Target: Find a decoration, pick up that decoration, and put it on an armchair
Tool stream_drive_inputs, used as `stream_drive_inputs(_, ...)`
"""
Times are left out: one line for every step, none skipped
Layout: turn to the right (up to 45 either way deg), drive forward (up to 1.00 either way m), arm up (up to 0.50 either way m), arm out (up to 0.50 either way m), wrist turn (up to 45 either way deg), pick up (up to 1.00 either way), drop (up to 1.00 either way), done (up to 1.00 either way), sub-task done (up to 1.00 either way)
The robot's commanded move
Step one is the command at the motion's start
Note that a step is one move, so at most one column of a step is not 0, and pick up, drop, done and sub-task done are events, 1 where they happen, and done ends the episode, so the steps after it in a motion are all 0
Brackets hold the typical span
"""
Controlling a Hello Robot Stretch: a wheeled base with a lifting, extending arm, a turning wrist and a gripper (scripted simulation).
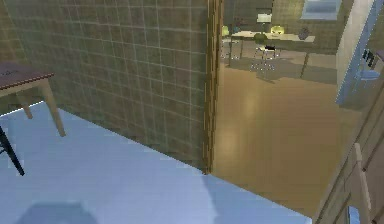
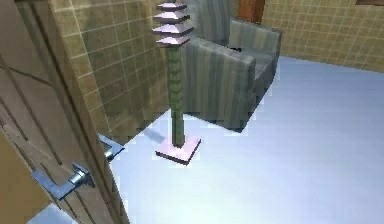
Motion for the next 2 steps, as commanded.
stream_drive_inputs(0.0, 0.4, 0.0, 0.0, 0.0, 0.0, 0.0, 0.0, 0.0)
stream_drive_inputs(33.0, 0.0, 0.0, 0.0, 0.0, 0.0, 0.0, 0.0, 0.0)
